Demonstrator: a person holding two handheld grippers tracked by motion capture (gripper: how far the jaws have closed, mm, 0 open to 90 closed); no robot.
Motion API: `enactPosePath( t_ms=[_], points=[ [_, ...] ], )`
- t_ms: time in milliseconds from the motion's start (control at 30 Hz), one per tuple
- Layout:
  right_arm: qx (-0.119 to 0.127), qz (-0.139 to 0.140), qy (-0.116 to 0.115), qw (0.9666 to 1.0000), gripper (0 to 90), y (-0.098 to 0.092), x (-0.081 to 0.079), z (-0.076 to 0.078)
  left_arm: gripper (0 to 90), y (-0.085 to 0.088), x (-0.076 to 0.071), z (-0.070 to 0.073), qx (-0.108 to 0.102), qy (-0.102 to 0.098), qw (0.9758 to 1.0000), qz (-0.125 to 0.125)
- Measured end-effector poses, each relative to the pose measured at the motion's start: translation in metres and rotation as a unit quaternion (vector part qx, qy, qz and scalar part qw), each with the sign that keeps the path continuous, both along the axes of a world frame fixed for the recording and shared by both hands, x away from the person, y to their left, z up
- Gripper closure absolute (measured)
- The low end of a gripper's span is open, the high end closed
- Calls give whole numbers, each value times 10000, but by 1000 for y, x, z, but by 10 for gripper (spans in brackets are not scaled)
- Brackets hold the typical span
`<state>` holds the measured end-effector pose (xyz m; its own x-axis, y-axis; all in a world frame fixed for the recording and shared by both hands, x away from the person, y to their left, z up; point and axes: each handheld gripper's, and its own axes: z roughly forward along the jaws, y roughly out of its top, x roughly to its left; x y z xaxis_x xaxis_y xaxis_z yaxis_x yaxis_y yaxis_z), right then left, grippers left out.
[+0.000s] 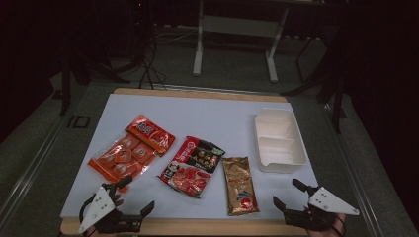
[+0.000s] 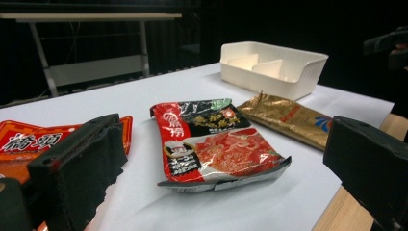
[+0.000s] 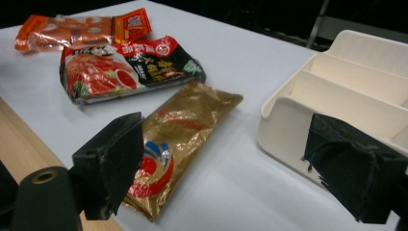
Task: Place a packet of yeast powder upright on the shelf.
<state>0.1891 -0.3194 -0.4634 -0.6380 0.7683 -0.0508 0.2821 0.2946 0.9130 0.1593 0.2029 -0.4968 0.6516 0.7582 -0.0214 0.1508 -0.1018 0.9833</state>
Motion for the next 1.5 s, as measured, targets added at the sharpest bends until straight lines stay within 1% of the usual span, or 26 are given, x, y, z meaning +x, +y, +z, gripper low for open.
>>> enactPosePath(
  t_ms=[67, 200, 333, 400, 533, 567, 633, 700, 767, 933, 1100, 1133, 1200, 1333, 1400, 1500],
  points=[
    [-44, 0, 14, 10000, 135, 0, 1, 0, 11, 0, 1, -1, -23, 43, 10000, 10],
    [-68, 54, 26, 10000, 136, 0, 1, 1, 11, -1, 0, -1, -9, 41, 10000, 16],
    [-113, 30, -65, 9999, 137, 1, 1, 3, 11, -2, -1, -1, -10, 53, 10000, -35],
    [-260, -60, -143, 9995, 137, 3, 0, 8, 11, -3, 0, -1, -7, 73, 10000, -53],
    [-161, -120, -16, 9998, 134, 5, 1, 16, 11, -5, 0, -2, -32, 84, 9999, -81],
    [-131, -138, -19, 9998, 138, 6, 1, 19, 11, -6, 0, -2, -16, 86, 9999, -91],
    [-119, -118, 36, 9999, 151, 7, 3, 24, 11, -7, -1, -2, 24, 91, 9999, -111],
    [-123, -84, 34, 9999, 151, 10, 6, 28, 11, -7, -2, -2, 36, 90, 9999, -114],
    [-101, -78, 80, 9999, 146, 12, 10, 31, 11, -7, -1, -2, 28, 103, 9999, -126],
    [-61, 47, 257, 9996, 130, 21, 22, 35, 12, -6, 0, -2, 15, 127, 9999, -112],
    [-115, 227, 184, 9995, 130, 31, 32, 38, 11, -7, -1, -2, 24, 128, 9998, -124],
    [-185, 242, 144, 9994, 131, 34, 34, 38, 11, -7, -1, -2, 30, 131, 9998, -122],
    [-268, 294, 138, 9991, 131, 40, 37, 38, 11, -7, -1, -3, 25, 162, 9997, -153],
    [-287, 440, 100, 9986, 135, 49, 45, 37, 11, -7, -1, -2, 41, 158, 9998, -144],
    [-277, 530, 159, 9981, 136, 53, 49, 37, 11, -6, 0, -3, 17, 166, 9998, -133],
    [-262, 554, 260, 9978, 134, 59, 55, 35, 11, -6, 0, -3, 16, 178, 9997, -138]
  ],
)
